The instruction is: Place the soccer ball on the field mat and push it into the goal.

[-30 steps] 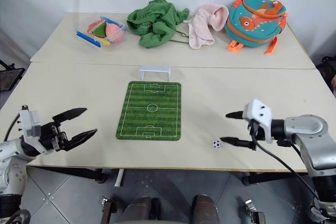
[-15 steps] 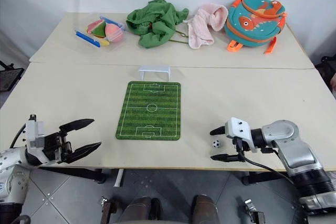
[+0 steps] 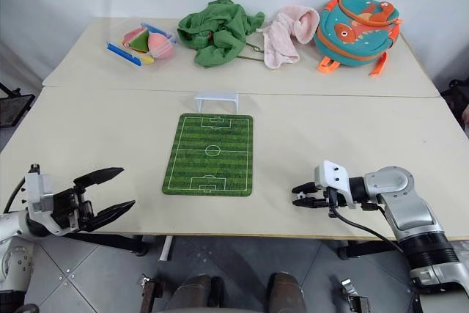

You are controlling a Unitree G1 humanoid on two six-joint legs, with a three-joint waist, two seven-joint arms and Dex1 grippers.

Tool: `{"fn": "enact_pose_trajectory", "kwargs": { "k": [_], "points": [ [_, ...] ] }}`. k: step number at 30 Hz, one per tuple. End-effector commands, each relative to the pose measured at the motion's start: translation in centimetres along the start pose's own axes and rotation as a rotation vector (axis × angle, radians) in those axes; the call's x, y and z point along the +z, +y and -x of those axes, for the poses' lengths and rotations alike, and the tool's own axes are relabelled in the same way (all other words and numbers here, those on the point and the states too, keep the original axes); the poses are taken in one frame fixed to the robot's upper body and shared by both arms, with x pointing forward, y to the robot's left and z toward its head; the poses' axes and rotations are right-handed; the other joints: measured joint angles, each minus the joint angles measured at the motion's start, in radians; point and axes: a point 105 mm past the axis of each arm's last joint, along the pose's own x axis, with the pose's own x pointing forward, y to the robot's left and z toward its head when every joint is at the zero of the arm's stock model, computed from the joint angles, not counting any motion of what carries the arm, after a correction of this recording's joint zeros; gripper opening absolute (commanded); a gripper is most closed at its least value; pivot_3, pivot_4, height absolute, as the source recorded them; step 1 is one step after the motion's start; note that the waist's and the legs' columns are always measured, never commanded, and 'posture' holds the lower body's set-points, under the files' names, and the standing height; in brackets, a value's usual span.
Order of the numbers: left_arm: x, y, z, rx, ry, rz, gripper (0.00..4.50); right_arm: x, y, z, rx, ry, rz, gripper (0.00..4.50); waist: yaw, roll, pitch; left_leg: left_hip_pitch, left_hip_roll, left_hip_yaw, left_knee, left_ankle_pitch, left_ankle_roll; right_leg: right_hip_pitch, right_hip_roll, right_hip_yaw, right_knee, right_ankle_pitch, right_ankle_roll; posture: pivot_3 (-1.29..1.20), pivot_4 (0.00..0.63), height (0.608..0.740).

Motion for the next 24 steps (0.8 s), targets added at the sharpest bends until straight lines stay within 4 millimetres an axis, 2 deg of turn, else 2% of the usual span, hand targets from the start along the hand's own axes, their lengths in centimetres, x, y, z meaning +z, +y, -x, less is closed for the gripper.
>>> {"fn": "enact_pose_trajectory", "kwargs": {
  "k": [1,3,6,10,14,19,24],
  "points": [
    [0.4,0.4,0.3,0.026,-0.061,-0.015,4.50,4.7,-1.5,-0.2,-0.041,-0.084,0.093,0.85,-0.005,0.000,0.000,0.000,0.000,0.000,0.000,0.000,0.000,0.000,0.000,0.000,0.000,0.000,0.000,0.00,0.150,0.740],
    [0.1,0.8,0.4,0.042,-0.068,-0.018,4.50,7.5,-1.7,-1.8,-0.022,-0.130,0.111,0.85,-0.008,0.000,0.000,0.000,0.001,0.001,0.000,0.000,0.000,-0.001,0.000,0.000,0.000,0.000,0.000,0.00,0.150,0.740],
    [-0.2,1.3,0.3,0.065,-0.094,-0.022,4.50,10.1,-1.6,-4.1,0.019,-0.182,0.094,0.85,-0.003,0.000,0.000,0.000,0.003,0.000,0.000,0.000,-0.002,-0.002,0.002,0.000,0.002,0.000,0.000,0.00,0.150,0.740],
    [-0.4,1.4,-0.2,0.046,-0.136,0.001,4.50,13.1,-1.4,-8.7,0.068,-0.264,0.093,0.85,-0.002,0.000,0.000,-0.001,0.001,-0.001,0.000,-0.001,-0.002,-0.002,0.001,-0.002,0.003,0.000,0.000,0.00,0.150,0.740],
    [-1.0,1.1,-0.2,0.016,-0.100,0.006,4.50,13.9,-1.2,-12.7,0.100,-0.256,0.108,0.85,-0.002,0.000,0.000,-0.001,0.001,-0.002,0.001,-0.001,-0.002,-0.002,0.001,-0.003,0.004,0.000,0.000,0.00,0.150,0.740],
    [-2.1,0.7,0.7,0.008,-0.021,-0.011,4.50,13.6,-1.4,-15.4,0.111,-0.243,0.117,0.85,-0.007,-0.001,0.000,-0.001,0.000,-0.002,0.001,-0.001,-0.002,-0.003,0.001,-0.003,0.004,0.000,0.000,0.00,0.150,0.740],
    [-2.2,0.3,1.3,0.032,-0.014,-0.021,4.50,12.8,-1.2,-16.8,0.137,-0.218,0.124,0.85,-0.013,-0.001,0.000,-0.001,0.002,-0.001,0.000,0.000,-0.002,-0.003,0.002,-0.003,0.005,0.000,0.000,0.00,0.150,0.740]
  ]
}}
